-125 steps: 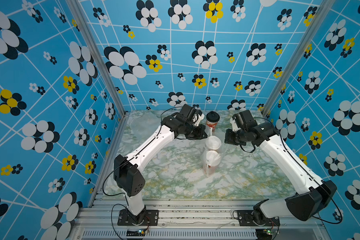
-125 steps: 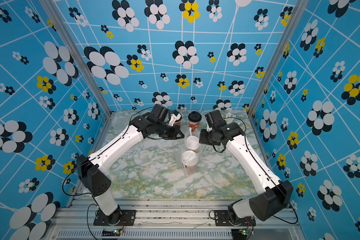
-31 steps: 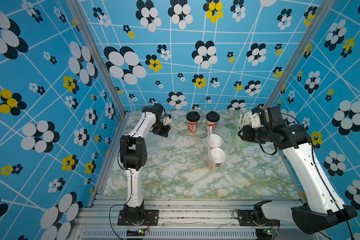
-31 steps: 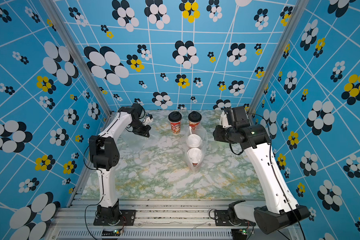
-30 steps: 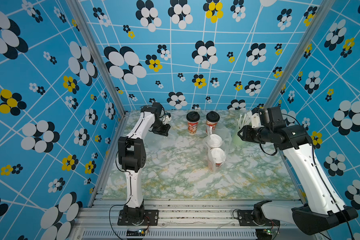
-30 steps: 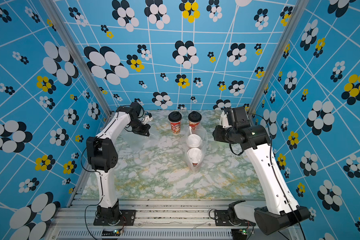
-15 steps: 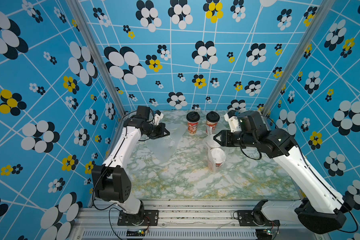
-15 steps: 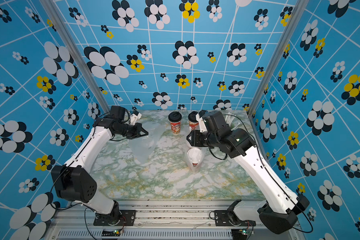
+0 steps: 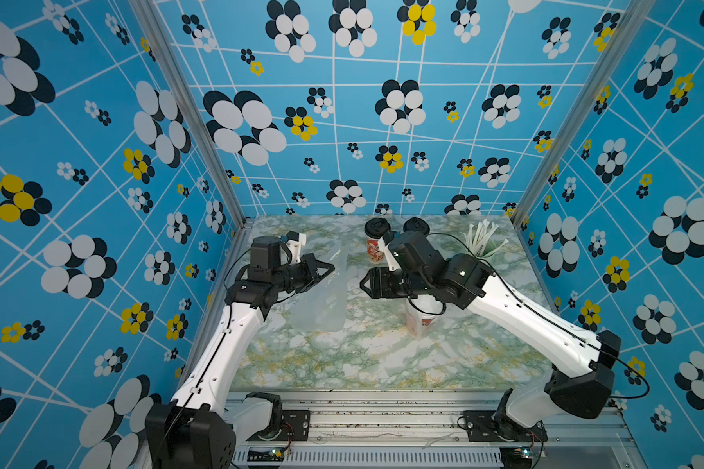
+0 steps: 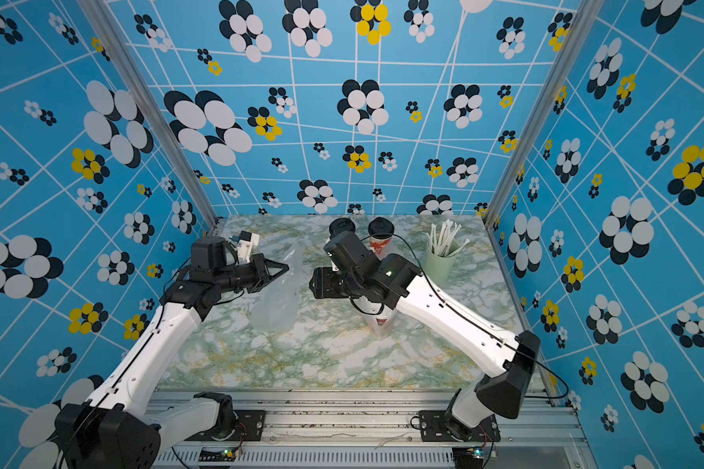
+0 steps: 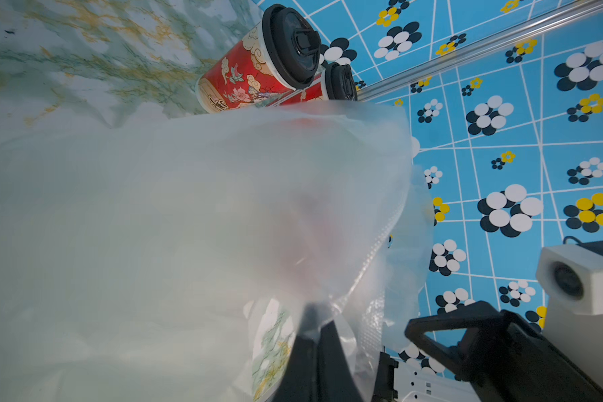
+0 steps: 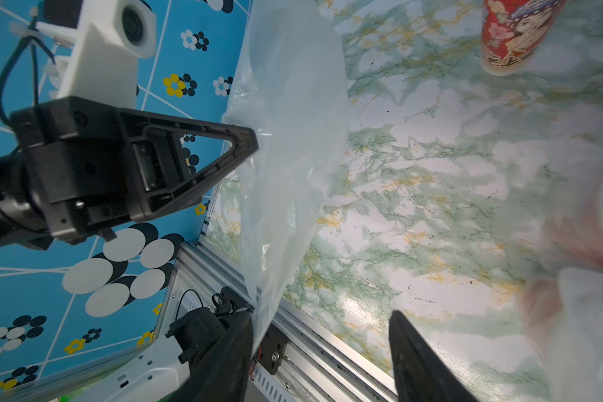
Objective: Pack milk tea into plastic carrier bags
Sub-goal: Pick up the plastic carrier bag from the center of the board.
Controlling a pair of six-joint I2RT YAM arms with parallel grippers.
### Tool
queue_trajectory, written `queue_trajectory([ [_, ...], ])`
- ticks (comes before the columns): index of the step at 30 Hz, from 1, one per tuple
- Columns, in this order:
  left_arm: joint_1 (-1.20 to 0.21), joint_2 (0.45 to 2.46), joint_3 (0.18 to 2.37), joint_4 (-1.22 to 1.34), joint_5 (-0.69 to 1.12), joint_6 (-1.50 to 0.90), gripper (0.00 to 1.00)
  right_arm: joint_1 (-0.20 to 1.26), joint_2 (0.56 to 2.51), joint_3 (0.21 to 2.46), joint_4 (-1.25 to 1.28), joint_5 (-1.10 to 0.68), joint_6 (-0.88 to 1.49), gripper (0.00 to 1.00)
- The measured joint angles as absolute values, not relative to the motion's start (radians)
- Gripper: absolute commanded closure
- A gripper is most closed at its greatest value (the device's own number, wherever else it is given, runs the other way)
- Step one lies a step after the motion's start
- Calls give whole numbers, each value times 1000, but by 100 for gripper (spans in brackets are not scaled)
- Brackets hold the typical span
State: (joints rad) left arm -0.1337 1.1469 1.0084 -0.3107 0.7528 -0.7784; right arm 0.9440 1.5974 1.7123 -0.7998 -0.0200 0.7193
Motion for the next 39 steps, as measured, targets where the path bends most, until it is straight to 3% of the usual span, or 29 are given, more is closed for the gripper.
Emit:
queue_trajectory([
  [3,-146,1122,965,-251,755,-834,100,956,1657,1741,-796,-21,726,35],
  [9,-153,1103,902,-143,780,-925,100,957,1720,1771,-798,-9,727,53],
  [19,-153,1069,897,-133,804,-931,100,937,1746,1786,-819,43,680,62],
  [28,-153,1067,918,-208,815,-899,100,908,1766,1791,-838,36,622,99],
  [39,-96,1052,1036,-529,817,-685,100,909,1686,1848,-1090,5,613,100],
])
